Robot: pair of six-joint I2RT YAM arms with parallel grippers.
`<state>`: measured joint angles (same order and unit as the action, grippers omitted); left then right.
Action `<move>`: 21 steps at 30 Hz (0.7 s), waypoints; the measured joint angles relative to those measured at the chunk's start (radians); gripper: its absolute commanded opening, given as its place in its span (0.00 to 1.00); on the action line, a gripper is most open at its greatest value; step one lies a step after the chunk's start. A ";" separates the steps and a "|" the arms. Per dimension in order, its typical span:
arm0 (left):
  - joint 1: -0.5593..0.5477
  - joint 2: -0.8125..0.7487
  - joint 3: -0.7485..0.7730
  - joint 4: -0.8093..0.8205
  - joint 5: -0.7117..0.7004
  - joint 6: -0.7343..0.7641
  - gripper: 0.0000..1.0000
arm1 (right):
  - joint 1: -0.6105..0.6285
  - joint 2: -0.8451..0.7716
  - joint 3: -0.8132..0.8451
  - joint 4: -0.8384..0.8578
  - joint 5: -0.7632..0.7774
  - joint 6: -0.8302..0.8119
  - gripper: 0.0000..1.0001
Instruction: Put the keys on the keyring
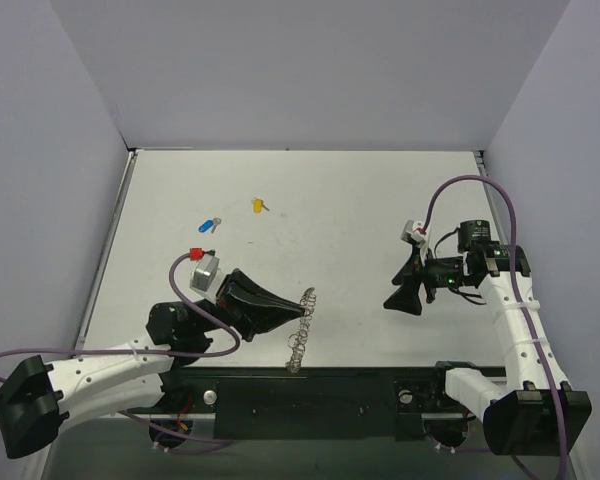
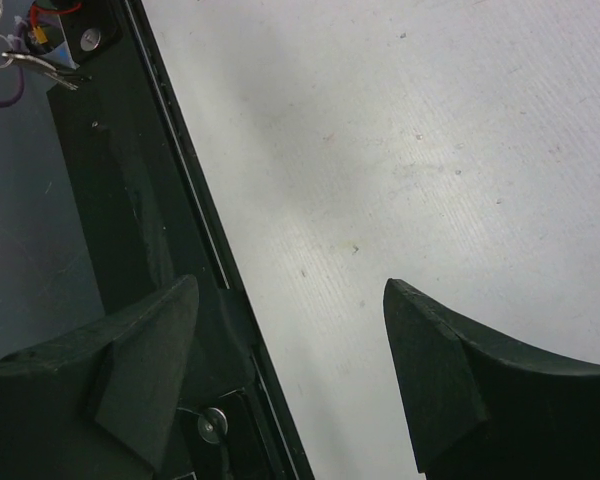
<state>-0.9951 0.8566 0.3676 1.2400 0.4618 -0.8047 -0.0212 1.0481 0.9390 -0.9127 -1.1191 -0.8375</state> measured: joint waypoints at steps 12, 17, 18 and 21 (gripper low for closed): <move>0.043 0.086 0.040 0.023 0.035 -0.129 0.00 | -0.005 0.000 0.002 -0.043 0.000 -0.043 0.70; 0.060 0.122 0.070 0.027 0.057 -0.169 0.00 | -0.005 0.000 0.013 -0.053 0.000 -0.054 0.70; 0.063 0.127 0.075 0.027 0.063 -0.171 0.00 | -0.005 0.000 0.013 -0.053 0.000 -0.055 0.70; 0.073 0.126 0.084 0.024 0.094 -0.137 0.00 | -0.006 0.001 0.015 -0.058 0.000 -0.055 0.70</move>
<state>-0.9218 0.9821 0.4519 1.2640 0.5560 -0.9421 -0.0273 1.0492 0.9539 -0.9703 -1.1191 -0.8925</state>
